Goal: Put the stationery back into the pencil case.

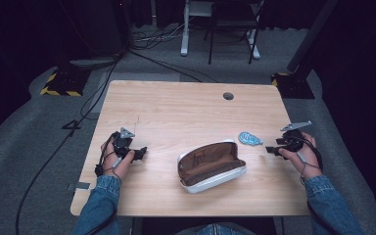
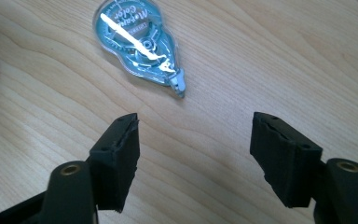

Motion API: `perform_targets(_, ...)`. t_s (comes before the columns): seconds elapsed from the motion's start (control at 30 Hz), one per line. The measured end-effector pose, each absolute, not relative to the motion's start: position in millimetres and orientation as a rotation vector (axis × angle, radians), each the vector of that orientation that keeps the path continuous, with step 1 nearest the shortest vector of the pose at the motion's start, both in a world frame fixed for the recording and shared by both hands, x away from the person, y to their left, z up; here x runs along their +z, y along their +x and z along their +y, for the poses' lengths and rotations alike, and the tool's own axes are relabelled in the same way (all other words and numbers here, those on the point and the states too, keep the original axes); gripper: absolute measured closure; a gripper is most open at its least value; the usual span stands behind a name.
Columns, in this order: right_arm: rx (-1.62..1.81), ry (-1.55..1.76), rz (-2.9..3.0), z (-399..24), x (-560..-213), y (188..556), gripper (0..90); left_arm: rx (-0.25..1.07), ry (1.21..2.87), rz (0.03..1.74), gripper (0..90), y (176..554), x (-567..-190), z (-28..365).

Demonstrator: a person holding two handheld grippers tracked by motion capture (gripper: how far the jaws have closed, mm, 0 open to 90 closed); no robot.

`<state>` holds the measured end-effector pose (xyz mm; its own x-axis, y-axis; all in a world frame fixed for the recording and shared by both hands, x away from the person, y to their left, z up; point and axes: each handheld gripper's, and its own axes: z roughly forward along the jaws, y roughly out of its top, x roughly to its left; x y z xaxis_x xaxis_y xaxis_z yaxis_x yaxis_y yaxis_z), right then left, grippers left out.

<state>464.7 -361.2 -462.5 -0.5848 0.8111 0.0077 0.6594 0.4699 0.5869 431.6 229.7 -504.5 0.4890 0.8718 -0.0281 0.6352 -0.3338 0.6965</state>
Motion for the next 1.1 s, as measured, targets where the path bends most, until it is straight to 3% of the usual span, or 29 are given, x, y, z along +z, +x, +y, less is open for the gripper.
perform_targets(0.5, 0.793, 1.082, 2.551, -330.8, -451.4, 486.9, 22.4, 0.473, 2.078, 1.24, 16.1, 431.3, -504.7, 229.4)
perform_targets(1.1, 0.735, 0.991, 2.646, -297.8, -463.0, 512.8, 23.1, 0.485, 2.074, 1.252, 16.2, 430.5, -504.6, 228.7)
